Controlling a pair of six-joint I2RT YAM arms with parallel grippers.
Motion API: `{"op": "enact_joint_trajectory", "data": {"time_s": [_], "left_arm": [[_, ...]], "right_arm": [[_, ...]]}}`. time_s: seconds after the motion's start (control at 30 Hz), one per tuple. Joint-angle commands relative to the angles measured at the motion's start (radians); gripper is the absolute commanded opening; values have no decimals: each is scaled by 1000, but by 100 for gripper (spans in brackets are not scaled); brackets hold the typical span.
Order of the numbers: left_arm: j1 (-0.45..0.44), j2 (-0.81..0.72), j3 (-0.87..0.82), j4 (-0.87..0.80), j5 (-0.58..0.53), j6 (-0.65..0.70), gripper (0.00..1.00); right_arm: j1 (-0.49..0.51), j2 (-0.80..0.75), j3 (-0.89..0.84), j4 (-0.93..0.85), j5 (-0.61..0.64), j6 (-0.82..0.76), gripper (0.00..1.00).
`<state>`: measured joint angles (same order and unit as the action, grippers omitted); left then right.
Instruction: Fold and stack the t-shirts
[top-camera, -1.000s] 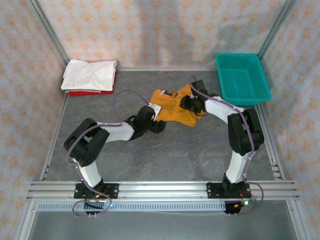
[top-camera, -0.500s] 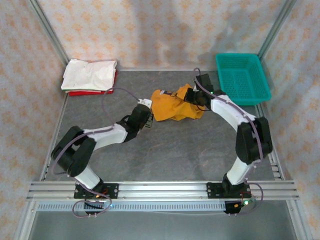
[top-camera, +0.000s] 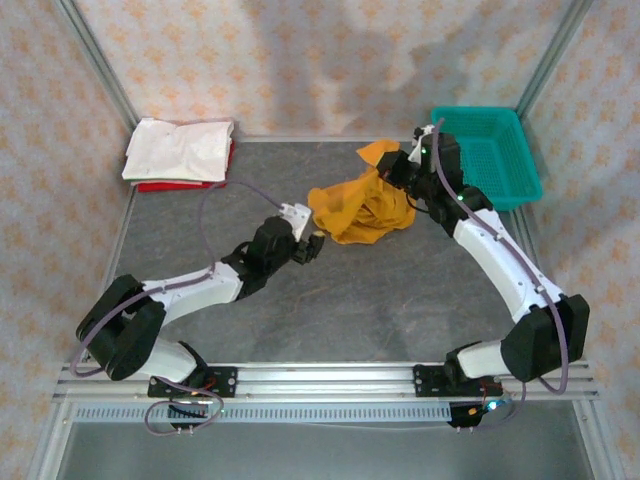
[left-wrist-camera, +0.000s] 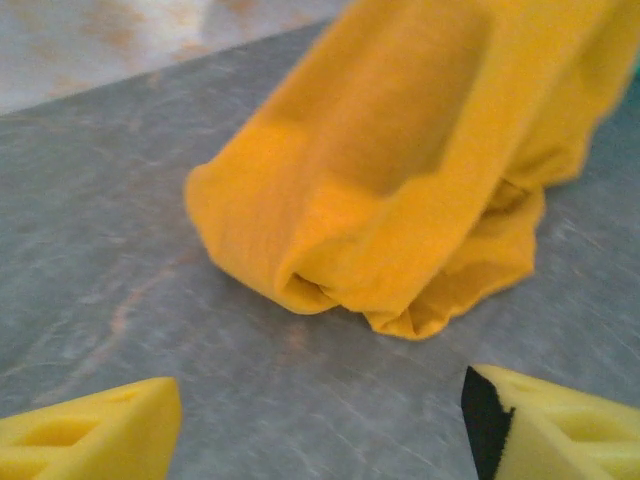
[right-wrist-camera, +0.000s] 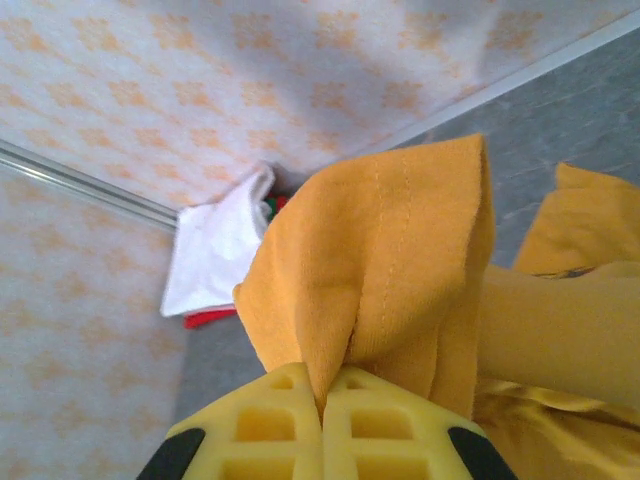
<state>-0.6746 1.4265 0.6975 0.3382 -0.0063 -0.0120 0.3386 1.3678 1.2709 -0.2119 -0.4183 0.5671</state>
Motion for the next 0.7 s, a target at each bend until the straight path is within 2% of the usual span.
{"op": "enact_joint_trajectory", "data": {"time_s": [0.0,0.13,0.27,0.33,0.4,0.47,0.5,0.53,0.57,0.6,0.67], "left_arm": [[-43,27,3,119,55,62,77],[-61,117,61,174,47,70,83],[-65,191,137,248,110,57,89],[-69,218,177,254,129,46,89],[-70,229,206,234,125,27,78],[-70,208,182,261,94,19,63],[-69,194,163,270,60,16,46],[-69,171,145,265,3,3,19],[-69,146,134,241,-85,-17,4],[-67,123,127,207,-149,-32,0],[-60,56,100,136,-222,-38,0]], "right_arm": [[25,-42,11,124,-55,114,0],[84,-69,4,202,-26,147,0],[135,-84,-14,273,-19,169,0],[149,-96,-8,281,-18,161,0],[155,-117,-5,287,-19,139,0],[155,-155,-13,282,19,103,0],[155,-169,-7,261,45,79,0],[155,-178,7,225,73,47,0],[155,-179,27,187,95,11,0],[156,-179,42,150,120,-25,0],[155,-179,68,102,153,-84,0]]}}
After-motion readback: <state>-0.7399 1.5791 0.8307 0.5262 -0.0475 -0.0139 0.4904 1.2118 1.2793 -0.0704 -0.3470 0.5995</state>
